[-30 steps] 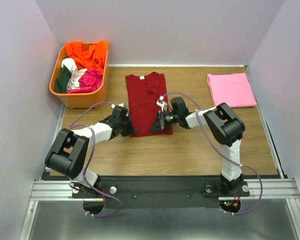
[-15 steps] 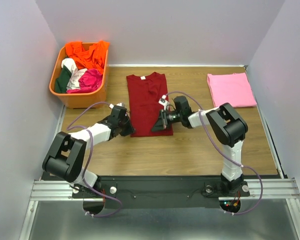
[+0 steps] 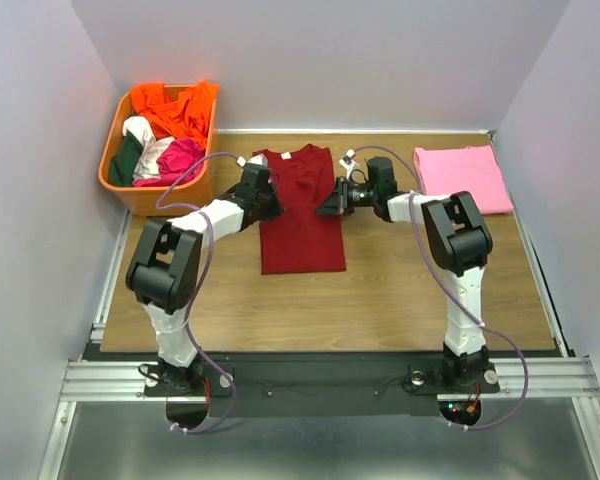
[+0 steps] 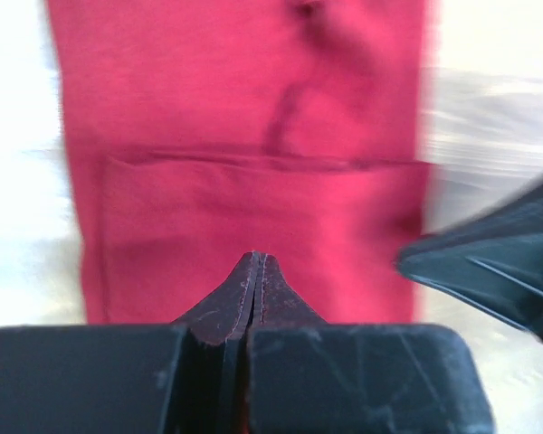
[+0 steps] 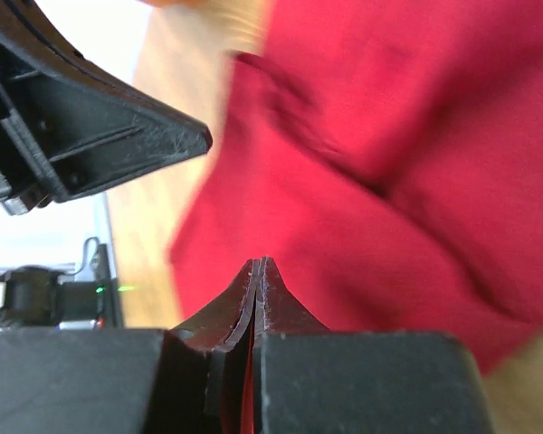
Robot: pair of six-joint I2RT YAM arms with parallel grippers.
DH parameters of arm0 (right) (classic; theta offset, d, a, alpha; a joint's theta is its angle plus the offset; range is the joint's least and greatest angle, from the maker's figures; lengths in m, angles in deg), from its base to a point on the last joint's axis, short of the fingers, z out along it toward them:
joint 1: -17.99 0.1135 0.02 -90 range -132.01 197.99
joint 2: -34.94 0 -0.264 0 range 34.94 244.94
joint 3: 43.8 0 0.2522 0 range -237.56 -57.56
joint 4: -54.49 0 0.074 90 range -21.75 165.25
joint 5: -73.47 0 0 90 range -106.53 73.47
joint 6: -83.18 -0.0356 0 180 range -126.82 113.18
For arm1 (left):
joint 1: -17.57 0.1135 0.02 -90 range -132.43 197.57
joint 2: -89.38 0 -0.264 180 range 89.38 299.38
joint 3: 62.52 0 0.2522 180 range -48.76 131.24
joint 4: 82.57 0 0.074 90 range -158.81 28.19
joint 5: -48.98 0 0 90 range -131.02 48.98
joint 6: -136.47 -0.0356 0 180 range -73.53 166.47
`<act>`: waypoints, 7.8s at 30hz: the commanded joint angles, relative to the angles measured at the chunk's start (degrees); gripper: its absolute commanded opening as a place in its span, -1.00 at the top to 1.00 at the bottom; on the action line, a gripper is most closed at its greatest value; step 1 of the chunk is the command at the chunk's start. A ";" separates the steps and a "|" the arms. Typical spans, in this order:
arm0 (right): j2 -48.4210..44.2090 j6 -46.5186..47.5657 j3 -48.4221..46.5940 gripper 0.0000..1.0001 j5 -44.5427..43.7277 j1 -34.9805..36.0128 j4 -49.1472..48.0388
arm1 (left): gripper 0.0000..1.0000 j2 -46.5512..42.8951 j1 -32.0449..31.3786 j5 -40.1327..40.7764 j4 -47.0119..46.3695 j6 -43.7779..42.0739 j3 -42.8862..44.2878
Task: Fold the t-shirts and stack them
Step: Fold the tshirt
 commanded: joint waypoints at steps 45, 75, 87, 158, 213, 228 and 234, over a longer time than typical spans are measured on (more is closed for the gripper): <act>-48.44 9.72 29.46 -0.23 -33.25 -1.14 41.87 | -0.08 -40.12 -11.87 15.36 19.75 14.95 -25.65; -52.30 12.53 33.33 -0.28 -33.17 -1.14 43.02 | 1.00 -6.34 -7.12 16.95 20.96 -0.98 -1.55; -51.69 12.53 33.59 -0.29 -33.08 -1.05 42.93 | 0.96 -8.38 -7.12 17.66 22.13 1.22 -5.24; -21.02 9.63 5.03 0.69 -30.35 7.12 36.69 | 0.61 -22.00 -11.70 12.48 24.24 8.70 -15.18; -44.58 -13.66 35.26 0.03 -50.75 16.88 45.48 | -0.07 -28.15 -27.08 5.80 29.41 34.09 -30.20; -37.63 -14.28 37.98 0.21 -50.04 17.58 41.17 | 0.70 -21.46 -27.08 4.66 27.22 30.84 -31.26; -37.80 -13.84 38.69 0.82 -49.95 17.58 41.87 | 1.00 -22.70 -27.08 4.48 26.60 30.58 -32.40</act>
